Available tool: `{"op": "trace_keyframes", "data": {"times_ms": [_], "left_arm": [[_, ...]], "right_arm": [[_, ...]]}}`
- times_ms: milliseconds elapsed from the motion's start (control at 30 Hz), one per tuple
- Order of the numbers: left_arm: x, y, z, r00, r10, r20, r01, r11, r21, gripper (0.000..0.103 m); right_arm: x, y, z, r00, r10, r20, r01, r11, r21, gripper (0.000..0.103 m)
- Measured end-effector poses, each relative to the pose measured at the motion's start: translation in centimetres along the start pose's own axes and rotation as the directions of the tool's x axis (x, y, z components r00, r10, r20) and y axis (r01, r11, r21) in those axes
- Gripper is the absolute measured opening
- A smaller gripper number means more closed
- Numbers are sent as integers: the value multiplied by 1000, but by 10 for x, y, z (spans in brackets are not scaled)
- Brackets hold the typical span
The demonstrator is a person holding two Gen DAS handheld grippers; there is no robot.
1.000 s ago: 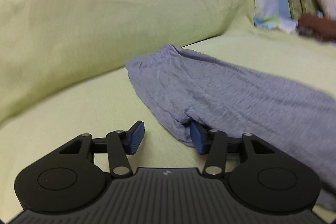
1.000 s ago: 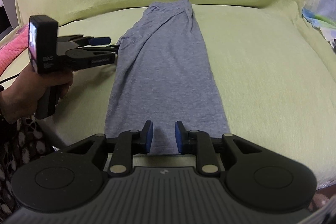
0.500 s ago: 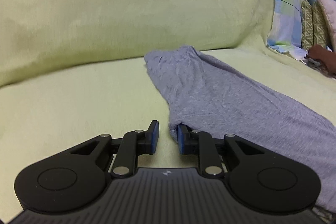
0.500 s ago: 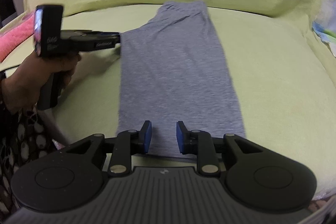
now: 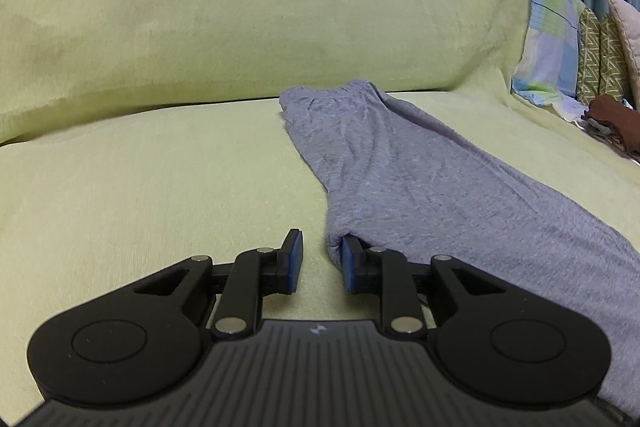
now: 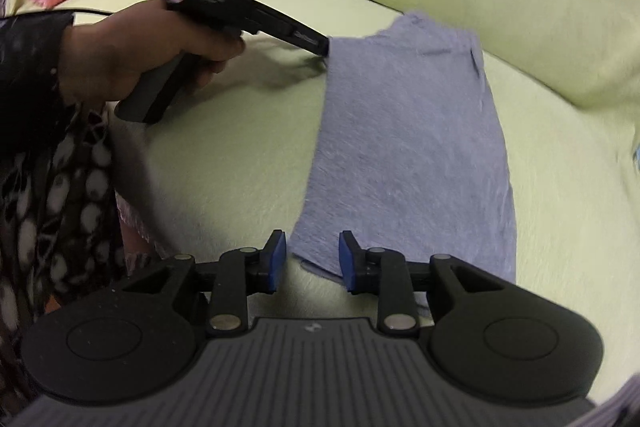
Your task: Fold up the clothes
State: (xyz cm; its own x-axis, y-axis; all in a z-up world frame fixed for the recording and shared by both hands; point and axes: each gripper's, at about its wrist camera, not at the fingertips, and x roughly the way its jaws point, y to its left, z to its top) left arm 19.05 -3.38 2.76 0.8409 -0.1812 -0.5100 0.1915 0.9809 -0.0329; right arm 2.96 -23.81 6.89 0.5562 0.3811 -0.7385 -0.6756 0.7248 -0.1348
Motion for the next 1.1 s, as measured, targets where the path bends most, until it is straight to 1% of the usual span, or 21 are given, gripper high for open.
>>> {"op": "trace_keyframes", "data": {"times_ms": [67,167,200,333,500,633,733,933,1000,1100], "left_arm": [[0,0,0,1000,-2,0,2,1000,-3,28],[0,1,0,1000,-4,0,4,1000,-7,29],[0,1,0,1000,-5,0,5,1000,-8,29],[0,1,-1,1000,-4,1,4,1000,-9,29],[-2,2,-1,1000,-6,1,6,1000,-17,29],[-3,2,-2,1000,-9,1,9,1000,-21,29],[-3,2,-2,1000,-11,0,11,1000,-21,29],[-3,3,-1,1000,-11,0,11,1000,-20,30],[-3,3,-1,1000,-12,0,12,1000,-21,30],[-3,3,-1,1000,-12,0,12,1000,-21,30]], "right_arm": [[2,0,1,1000,-6,-4,6,1000,-3,24],[5,-1,1,1000,-21,-19,21,1000,-20,10],[4,-1,0,999,-31,-21,30,999,-27,9],[-2,-2,-1,998,-60,-16,60,998,-37,8],[-4,2,-4,998,-65,-18,64,997,-48,8],[-7,-4,-6,997,-73,-8,73,997,-3,8],[-10,-5,-5,996,-91,6,91,996,1,8],[-6,-1,-7,996,-89,-4,89,995,-42,7],[-5,5,-9,993,-121,-1,121,988,-94,3],[-11,6,-8,984,-173,29,175,978,-112,3]]}}
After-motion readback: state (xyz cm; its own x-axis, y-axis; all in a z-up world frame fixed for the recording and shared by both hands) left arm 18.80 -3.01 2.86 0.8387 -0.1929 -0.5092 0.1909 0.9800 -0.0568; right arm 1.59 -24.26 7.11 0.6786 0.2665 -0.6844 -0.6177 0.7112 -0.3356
